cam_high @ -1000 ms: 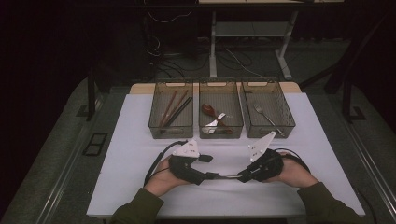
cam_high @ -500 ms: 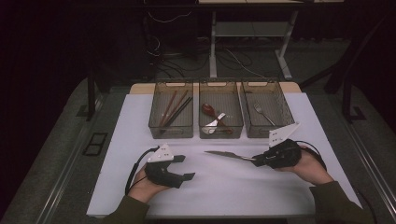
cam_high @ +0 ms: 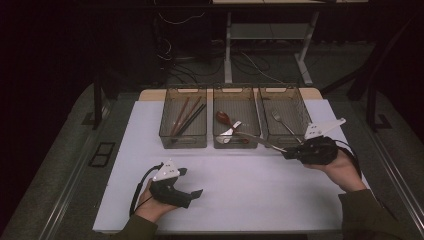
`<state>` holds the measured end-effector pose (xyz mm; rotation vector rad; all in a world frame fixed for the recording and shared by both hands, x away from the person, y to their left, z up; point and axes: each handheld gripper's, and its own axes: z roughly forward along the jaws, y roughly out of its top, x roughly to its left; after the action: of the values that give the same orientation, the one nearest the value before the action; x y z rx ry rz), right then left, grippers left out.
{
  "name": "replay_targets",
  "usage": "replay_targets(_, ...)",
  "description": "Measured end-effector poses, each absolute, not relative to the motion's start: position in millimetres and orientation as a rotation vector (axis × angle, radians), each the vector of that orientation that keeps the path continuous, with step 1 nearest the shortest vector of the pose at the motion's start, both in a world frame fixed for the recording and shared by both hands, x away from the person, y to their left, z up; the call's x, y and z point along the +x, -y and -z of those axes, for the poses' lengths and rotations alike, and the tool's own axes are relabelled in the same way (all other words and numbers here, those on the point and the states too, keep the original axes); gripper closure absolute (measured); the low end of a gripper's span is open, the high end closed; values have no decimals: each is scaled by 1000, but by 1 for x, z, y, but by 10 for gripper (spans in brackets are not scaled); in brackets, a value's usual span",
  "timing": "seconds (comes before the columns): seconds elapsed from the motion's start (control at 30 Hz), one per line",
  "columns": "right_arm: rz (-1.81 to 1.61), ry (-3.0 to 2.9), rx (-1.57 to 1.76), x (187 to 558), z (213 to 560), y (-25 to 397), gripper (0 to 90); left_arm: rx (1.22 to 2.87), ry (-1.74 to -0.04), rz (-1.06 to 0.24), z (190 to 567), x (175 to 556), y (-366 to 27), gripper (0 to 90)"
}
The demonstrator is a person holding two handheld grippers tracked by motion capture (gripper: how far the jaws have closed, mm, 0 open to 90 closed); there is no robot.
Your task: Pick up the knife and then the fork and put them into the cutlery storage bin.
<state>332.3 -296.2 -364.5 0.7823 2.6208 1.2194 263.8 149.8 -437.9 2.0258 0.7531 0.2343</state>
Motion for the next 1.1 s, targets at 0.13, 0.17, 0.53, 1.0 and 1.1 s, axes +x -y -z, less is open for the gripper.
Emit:
replay_targets(0.13,-1192,-2564,838,339,357,305,827,2021,-771,-239,439,265,-151,13)
replay_targets(0.17,-1192,-2552,853,341,355,307,827,2022,-774,-241,439,265,-151,0)
replay_targets(0.53,-1123,-2354,1084,373,341,335,827,2024,-770,-256,438,264,-151,0)
replay_targets(1.0,-933,-2319,1303,430,363,330,827,2031,-744,-249,440,264,-148,0)
replay_targets(1.1,-917,-2330,1318,439,371,325,827,2036,-734,-255,439,264,-148,0)
